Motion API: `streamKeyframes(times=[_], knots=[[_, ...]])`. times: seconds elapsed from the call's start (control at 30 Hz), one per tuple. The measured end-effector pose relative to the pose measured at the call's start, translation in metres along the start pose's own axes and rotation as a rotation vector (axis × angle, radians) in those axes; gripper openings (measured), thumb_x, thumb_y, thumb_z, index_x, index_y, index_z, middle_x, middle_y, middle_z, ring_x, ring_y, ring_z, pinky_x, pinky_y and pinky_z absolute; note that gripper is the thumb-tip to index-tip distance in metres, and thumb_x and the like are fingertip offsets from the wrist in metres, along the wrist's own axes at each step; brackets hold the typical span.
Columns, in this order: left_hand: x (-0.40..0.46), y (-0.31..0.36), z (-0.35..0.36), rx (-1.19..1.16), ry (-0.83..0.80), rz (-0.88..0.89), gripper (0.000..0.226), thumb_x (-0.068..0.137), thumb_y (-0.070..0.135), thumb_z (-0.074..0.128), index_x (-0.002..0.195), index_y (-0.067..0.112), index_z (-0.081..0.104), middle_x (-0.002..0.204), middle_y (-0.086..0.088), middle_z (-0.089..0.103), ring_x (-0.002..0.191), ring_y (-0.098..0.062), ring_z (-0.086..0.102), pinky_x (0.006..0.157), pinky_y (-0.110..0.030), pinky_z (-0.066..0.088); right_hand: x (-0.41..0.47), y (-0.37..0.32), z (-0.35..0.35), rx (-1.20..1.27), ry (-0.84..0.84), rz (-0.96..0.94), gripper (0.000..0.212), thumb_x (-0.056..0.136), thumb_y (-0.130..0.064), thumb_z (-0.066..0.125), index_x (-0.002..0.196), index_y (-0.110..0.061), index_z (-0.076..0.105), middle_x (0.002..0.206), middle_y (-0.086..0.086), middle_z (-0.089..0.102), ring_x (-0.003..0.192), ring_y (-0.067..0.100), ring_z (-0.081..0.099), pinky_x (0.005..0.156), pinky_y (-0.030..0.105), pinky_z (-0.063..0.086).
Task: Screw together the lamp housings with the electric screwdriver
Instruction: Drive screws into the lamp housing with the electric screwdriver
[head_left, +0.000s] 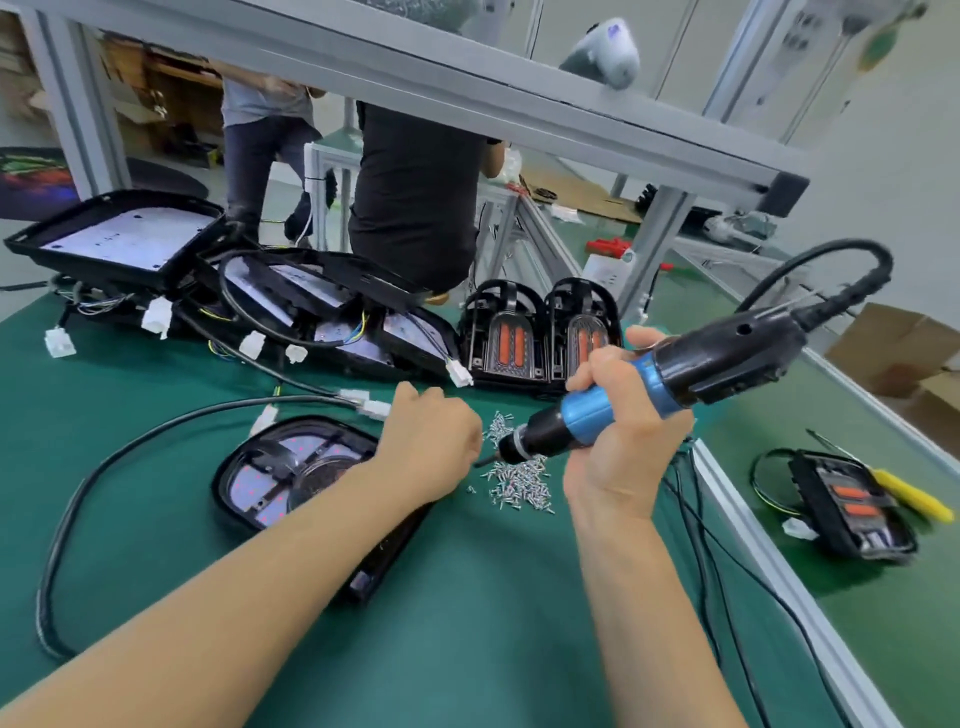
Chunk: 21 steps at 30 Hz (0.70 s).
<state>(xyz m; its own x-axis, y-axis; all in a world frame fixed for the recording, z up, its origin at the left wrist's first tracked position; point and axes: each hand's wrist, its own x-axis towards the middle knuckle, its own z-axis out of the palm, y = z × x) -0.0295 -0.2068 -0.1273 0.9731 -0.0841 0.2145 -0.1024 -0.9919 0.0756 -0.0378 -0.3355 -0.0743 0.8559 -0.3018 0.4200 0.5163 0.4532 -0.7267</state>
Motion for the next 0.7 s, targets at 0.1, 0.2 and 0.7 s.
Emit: streamKeyframes(times=[0.1,0.2,0.7], knots=[[0.017,0.008,0.012,-0.094,-0.117,-0.064,0.022,0.089,0.017,0.049,0.087,0.023,0.070,0.093,0.004,0.070,0.096,-0.022,0.055,0.077,-0.035,0.020,0.006,0.001,-0.016,-0.009,0.049,-0.005,0.026,0.068,0.000,0.061,0.087,-0.016,0.055,0.056,-0.001,0.053,0.055,0.020,0.049,0.062,0.027,0.043],[0.026,0.012,0.018,-0.070,-0.166,-0.096,0.022,0.087,0.011,0.049,0.083,0.020,0.068,0.089,0.002,0.071,0.089,-0.022,0.059,0.086,-0.037,0.025,0.012,0.003,-0.026,0.018,0.110,0.008,0.026,0.066,-0.001,0.062,0.088,-0.014,0.055,0.056,-0.001,0.053,0.054,0.020,0.050,0.065,0.030,0.044],[0.030,0.022,0.020,0.135,-0.295,-0.055,0.027,0.081,0.003,0.049,0.061,0.018,0.039,0.059,0.003,0.045,0.058,-0.018,0.039,0.097,-0.039,0.023,0.016,0.004,-0.035,-0.004,0.123,0.028,0.025,0.066,-0.002,0.062,0.085,-0.016,0.056,0.055,0.004,0.050,0.056,0.022,0.049,0.062,0.028,0.044]])
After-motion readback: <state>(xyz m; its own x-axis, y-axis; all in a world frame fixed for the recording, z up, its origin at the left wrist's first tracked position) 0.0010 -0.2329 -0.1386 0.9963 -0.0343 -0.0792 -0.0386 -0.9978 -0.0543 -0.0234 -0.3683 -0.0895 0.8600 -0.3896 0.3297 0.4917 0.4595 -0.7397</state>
